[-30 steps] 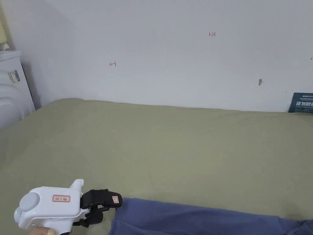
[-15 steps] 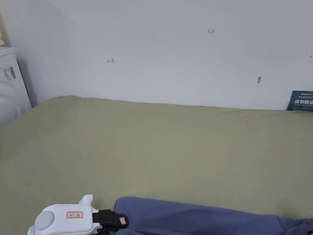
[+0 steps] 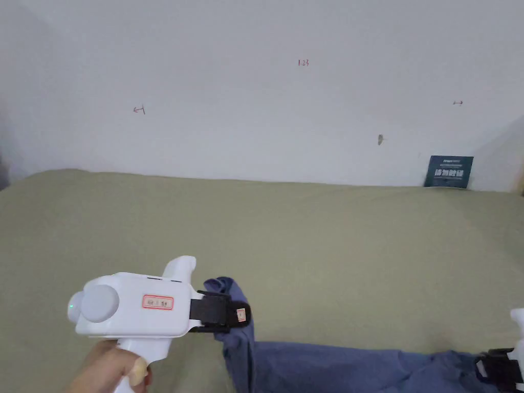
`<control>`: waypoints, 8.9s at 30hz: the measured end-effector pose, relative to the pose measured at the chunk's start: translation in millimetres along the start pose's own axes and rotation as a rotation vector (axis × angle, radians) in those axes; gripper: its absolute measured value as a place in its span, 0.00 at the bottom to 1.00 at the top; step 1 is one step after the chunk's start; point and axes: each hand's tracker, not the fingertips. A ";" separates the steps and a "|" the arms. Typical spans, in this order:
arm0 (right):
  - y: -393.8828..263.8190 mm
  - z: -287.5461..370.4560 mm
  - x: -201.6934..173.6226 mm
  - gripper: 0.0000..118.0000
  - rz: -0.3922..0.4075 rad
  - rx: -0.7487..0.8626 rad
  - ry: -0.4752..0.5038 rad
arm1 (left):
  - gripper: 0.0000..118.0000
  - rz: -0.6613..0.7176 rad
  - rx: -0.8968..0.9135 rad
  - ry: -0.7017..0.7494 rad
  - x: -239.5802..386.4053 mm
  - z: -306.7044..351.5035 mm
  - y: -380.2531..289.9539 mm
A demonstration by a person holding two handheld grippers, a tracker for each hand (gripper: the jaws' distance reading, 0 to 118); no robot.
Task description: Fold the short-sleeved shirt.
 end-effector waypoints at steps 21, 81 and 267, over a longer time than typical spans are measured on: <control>-17.8 -16.0 26.6 0.00 -0.043 -0.035 -0.012 | 0.32 0.265 0.021 -0.042 -1.3 -91.8 -43.7; -16.1 -10.0 14.0 0.00 -0.019 -0.019 0.007 | 0.45 0.563 -0.026 -0.225 -80.3 -123.7 -88.9; 6.3 -70.8 -271.4 0.00 0.135 0.619 -0.105 | 0.00 -0.009 0.298 0.789 -102.7 137.5 -21.6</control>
